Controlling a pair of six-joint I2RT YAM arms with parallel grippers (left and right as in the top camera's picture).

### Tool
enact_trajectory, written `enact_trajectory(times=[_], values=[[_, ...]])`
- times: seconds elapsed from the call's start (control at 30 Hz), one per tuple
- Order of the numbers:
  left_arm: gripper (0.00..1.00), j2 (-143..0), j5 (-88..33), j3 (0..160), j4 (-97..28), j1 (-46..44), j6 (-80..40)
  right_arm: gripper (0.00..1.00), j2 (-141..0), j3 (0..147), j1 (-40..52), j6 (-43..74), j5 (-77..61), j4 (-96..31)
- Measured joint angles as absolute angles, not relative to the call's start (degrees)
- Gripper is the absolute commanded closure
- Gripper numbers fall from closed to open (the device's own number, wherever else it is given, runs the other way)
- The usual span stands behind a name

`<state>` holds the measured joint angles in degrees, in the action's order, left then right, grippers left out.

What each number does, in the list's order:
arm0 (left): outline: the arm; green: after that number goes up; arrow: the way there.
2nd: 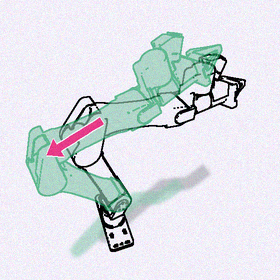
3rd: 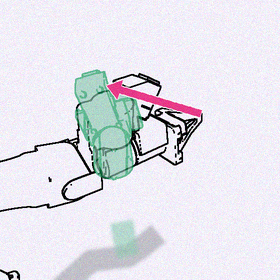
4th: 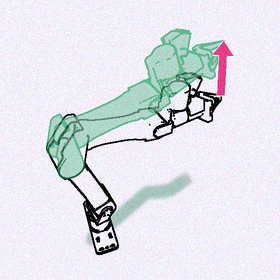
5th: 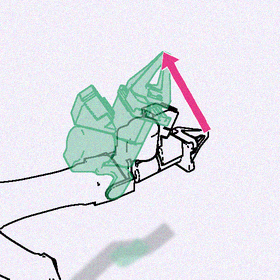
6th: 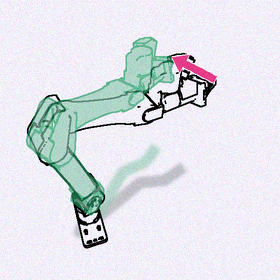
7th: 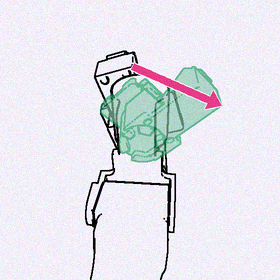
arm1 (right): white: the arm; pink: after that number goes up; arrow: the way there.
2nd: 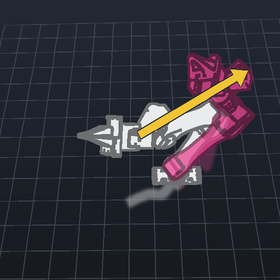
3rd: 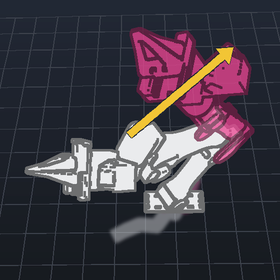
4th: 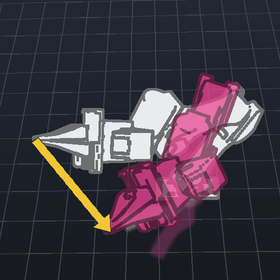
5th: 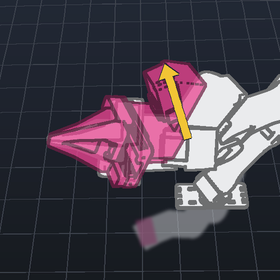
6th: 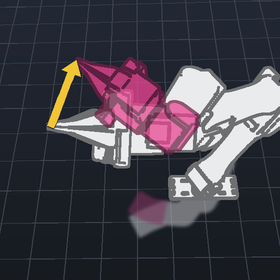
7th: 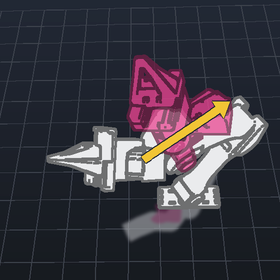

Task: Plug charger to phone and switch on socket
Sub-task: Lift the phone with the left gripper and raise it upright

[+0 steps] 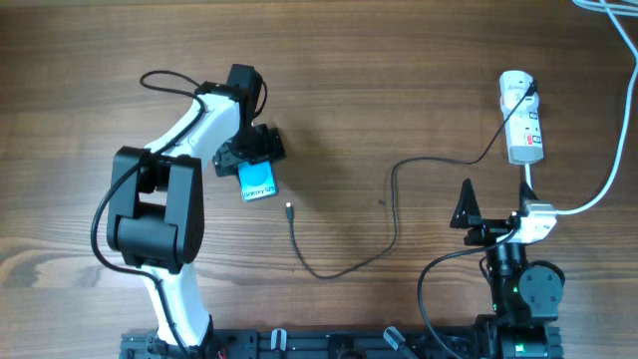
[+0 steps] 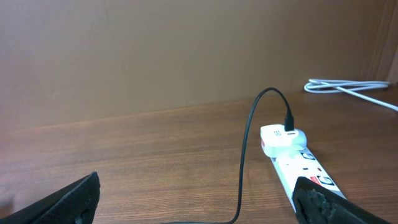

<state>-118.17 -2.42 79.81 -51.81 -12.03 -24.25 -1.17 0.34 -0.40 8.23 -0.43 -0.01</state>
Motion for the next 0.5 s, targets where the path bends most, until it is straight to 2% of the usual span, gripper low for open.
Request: enact_trajectory(times=[0.17, 0.3, 0.47, 0.5], values=[[0.07, -117.38, -1.58, 78.43, -49.98, -12.05, -24.25, 0.0, -1.17, 0.34, -0.4, 8.23, -0.43, -0.01], [0.05, -117.19, -1.17, 78.04, -49.78, -12.05, -24.25, 0.0, -1.17, 0.34, -0.4, 8.23, -0.43, -0.01], [0.17, -117.14, -1.08, 77.97, -50.28, -12.05, -21.91, 0.0, -1.17, 0.34, -0.4, 8.23, -0.43, -0.01], [0.16, -117.14, -0.78, 77.93, -50.35, -12.05, -21.41, 0.0, -1.17, 0.34, -0.4, 8.23, -0.43, -0.01]])
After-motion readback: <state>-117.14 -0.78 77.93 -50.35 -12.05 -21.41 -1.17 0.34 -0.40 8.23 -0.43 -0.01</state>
